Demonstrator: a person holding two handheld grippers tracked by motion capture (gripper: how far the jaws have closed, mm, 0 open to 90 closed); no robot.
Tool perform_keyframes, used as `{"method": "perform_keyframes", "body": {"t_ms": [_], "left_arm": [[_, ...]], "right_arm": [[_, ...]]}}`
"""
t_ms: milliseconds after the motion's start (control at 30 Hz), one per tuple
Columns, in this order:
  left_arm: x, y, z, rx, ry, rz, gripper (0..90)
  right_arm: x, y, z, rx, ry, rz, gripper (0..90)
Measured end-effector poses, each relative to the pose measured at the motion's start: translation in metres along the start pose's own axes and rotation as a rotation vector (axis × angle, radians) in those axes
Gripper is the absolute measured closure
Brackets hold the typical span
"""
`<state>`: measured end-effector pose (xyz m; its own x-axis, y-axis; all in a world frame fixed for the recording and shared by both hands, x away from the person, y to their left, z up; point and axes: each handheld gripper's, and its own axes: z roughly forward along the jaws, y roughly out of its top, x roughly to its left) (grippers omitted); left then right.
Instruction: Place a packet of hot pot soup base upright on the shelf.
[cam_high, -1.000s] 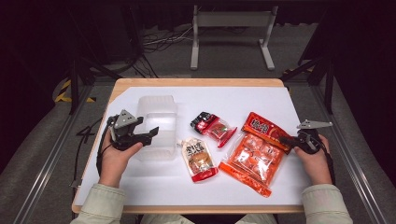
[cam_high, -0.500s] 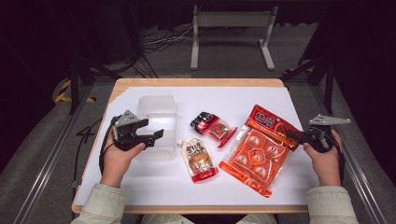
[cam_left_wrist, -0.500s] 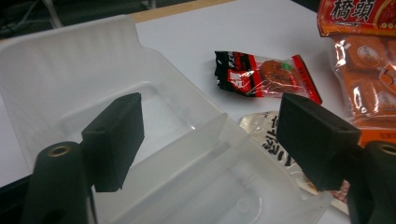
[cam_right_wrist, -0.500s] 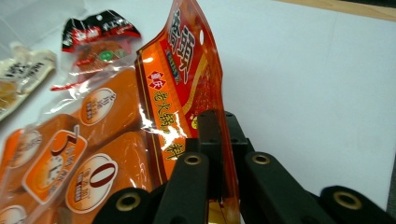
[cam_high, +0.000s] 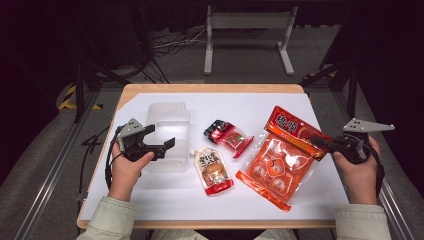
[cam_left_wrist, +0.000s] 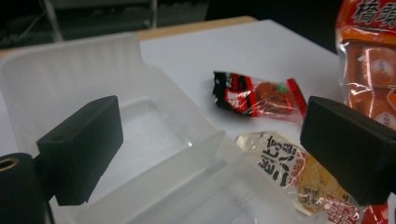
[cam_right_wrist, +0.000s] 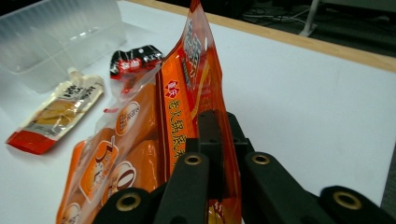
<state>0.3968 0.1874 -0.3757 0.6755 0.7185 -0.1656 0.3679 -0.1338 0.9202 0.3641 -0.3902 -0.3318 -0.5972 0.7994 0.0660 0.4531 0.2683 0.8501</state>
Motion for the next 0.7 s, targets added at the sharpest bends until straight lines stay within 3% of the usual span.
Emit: {"method": "perform_keyframes", "body": {"t_ms": [100, 233, 333, 567, 700], "left_arm": [[0.000, -0.001, -0.001, 0.010, -0.011, -0.001, 4.3], [-0.002, 0.000, 0.001, 0.028, 0.002, 0.004, 5.9], [-0.005, 0.000, 0.002, 0.023, 0.001, 0.028, 10.8], [-0.013, -0.001, 0.003, 0.069, -0.005, 0.063, 10.6], [-0.018, -0.002, 0.002, 0.067, -0.023, 0.078, 12.8]], "right_arm": [[0.013, 0.011, -0.008, -0.020, 0.014, -0.047, 90.0], [0.022, 0.018, -0.014, -0.043, 0.034, -0.073, 90.0], [0.032, 0.026, -0.018, -0.066, 0.048, -0.099, 90.0], [0.053, 0.048, -0.022, -0.095, 0.119, -0.172, 90.0], [0.064, 0.062, -0.021, -0.098, 0.161, -0.209, 90.0]]}}
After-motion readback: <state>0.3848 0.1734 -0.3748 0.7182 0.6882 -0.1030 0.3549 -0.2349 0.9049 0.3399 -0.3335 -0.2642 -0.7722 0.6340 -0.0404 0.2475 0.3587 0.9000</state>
